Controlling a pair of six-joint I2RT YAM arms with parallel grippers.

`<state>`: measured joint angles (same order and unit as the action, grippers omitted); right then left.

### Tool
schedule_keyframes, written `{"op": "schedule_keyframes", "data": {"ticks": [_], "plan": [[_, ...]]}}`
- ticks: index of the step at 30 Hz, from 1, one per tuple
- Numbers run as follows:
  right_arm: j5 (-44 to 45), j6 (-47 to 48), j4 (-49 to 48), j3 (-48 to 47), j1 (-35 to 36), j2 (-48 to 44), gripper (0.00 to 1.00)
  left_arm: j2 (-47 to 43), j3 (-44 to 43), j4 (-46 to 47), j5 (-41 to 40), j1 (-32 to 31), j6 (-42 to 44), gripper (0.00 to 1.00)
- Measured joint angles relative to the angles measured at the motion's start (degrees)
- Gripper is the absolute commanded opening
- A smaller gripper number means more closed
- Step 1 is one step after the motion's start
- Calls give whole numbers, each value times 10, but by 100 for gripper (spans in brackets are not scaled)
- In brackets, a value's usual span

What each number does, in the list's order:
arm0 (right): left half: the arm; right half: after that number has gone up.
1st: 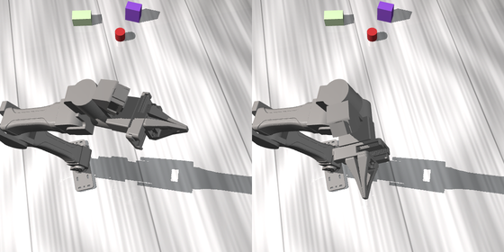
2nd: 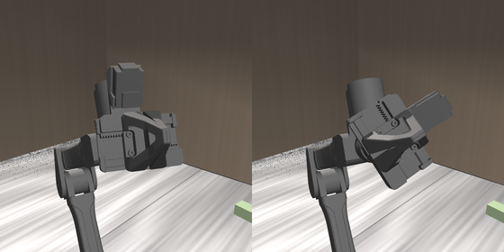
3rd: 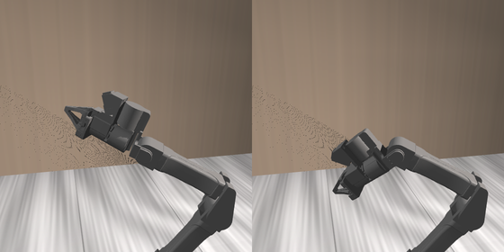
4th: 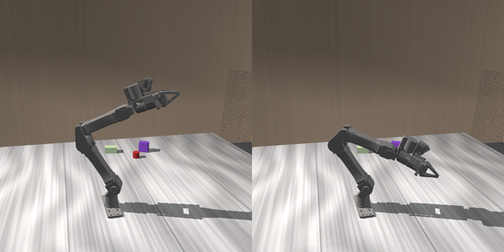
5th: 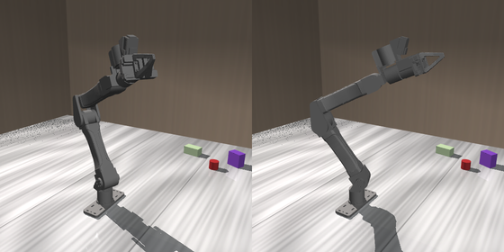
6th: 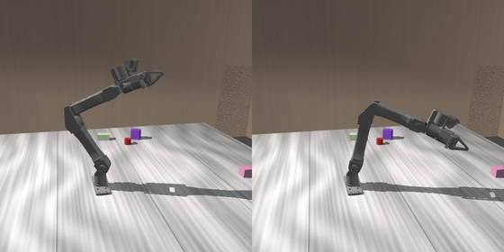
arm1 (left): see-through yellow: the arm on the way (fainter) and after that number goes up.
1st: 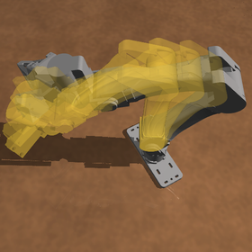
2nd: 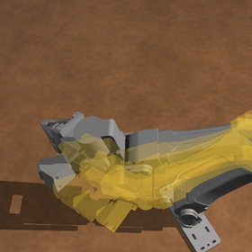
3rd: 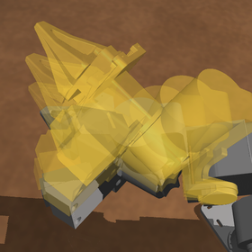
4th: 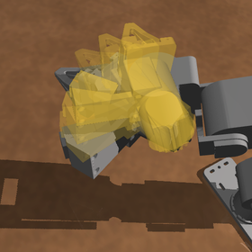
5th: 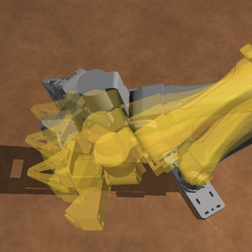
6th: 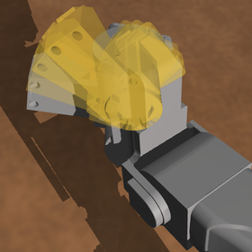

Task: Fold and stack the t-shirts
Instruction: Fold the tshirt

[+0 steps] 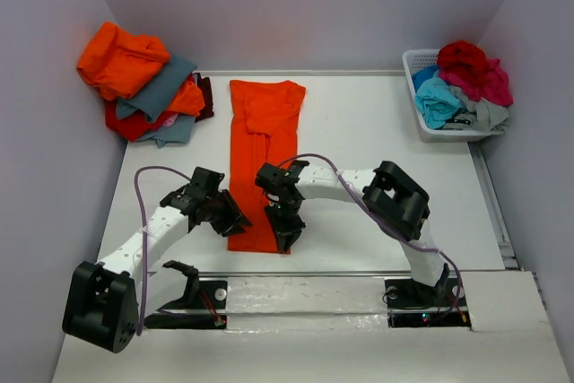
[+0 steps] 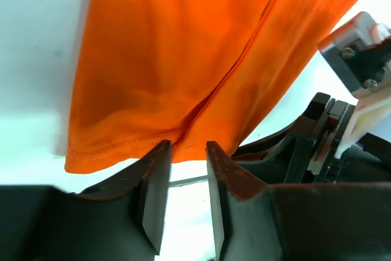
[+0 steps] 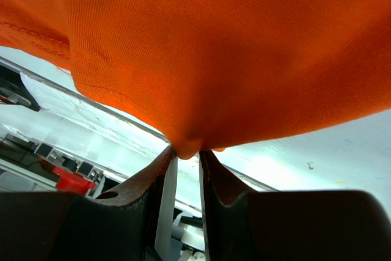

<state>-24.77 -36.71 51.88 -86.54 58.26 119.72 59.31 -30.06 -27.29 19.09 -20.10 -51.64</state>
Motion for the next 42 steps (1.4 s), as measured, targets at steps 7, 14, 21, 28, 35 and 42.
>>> {"op": "schedule_keyframes", "data": {"ticks": [7,14,21,28,35,42], "plan": [[1,1,1,-6,0,0,27,-5,36,0,9,5,-15,35],[3,0,1,-11,0,0,26,-20,80,5,26,7,-40,36],[4,0,1,-11,0,0,26,-20,95,22,36,14,-55,38],[9,0,1,-7,0,-2,26,-23,109,33,52,26,-74,39],[14,-5,0,17,0,-21,26,-31,113,32,54,35,-81,39],[20,-9,0,38,0,-31,26,-33,113,30,55,41,-82,39]]}}
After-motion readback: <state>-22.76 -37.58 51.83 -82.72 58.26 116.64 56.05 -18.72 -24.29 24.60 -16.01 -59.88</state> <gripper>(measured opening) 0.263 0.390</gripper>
